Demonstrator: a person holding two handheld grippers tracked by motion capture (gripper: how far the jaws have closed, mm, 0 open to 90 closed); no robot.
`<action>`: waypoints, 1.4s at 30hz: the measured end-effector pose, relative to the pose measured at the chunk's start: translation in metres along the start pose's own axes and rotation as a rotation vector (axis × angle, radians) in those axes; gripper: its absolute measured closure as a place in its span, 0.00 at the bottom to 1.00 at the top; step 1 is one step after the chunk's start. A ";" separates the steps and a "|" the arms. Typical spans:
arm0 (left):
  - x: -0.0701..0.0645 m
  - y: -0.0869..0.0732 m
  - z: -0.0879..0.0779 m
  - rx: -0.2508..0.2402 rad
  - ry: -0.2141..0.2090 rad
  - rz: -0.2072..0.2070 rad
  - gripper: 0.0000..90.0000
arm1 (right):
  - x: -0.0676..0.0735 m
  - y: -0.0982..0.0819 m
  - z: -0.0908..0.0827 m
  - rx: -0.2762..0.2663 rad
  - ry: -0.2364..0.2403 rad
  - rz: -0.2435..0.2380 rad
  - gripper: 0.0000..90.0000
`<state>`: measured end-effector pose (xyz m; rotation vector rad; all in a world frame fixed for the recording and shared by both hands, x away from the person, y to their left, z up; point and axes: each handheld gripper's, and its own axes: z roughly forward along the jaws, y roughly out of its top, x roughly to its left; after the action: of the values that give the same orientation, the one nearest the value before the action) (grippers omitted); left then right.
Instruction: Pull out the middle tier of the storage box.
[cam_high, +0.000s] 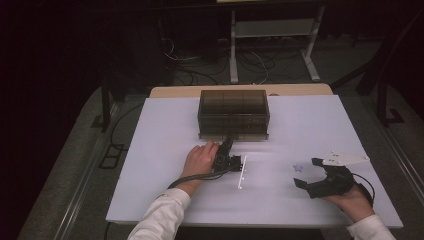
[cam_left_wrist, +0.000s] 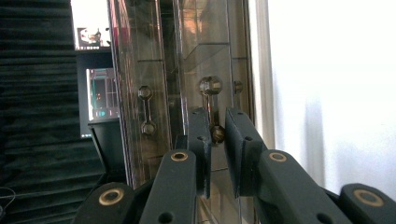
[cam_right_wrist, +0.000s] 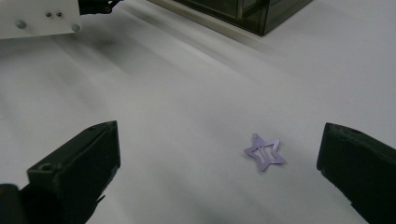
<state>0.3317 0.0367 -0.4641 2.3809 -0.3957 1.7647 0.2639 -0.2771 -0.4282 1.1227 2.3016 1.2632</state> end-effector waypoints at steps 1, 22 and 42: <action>0.000 0.000 0.000 -0.001 0.000 0.001 0.89 | 0.000 0.000 0.000 0.000 0.000 0.000 0.00; 0.000 0.000 -0.013 -0.023 0.050 -0.012 0.60 | 0.001 0.000 0.000 0.000 0.002 -0.002 0.00; 0.001 -0.013 -0.038 -0.023 0.061 -0.105 0.28 | 0.001 0.000 0.001 0.000 0.003 -0.005 0.00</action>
<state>0.3013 0.0598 -0.4519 2.2818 -0.2760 1.7707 0.2639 -0.2762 -0.4282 1.1151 2.3049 1.2638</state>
